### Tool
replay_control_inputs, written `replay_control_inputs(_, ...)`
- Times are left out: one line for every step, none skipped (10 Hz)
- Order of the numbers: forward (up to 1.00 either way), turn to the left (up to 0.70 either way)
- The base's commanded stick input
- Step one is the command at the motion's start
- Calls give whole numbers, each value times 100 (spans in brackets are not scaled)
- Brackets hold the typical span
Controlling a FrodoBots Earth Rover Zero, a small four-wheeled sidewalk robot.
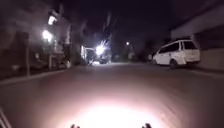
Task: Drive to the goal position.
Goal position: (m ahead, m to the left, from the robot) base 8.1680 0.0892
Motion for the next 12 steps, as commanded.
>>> replay_control_inputs(70, 0)
replay_control_inputs(70, 0)
replay_control_inputs(70, 0)
replay_control_inputs(70, 0)
replay_control_inputs(70, 0)
replay_control_inputs(70, 0)
replay_control_inputs(70, 0)
replay_control_inputs(70, 0)
replay_control_inputs(70, 0)
replay_control_inputs(70, 0)
replay_control_inputs(70, 0)
replay_control_inputs(70, 0)
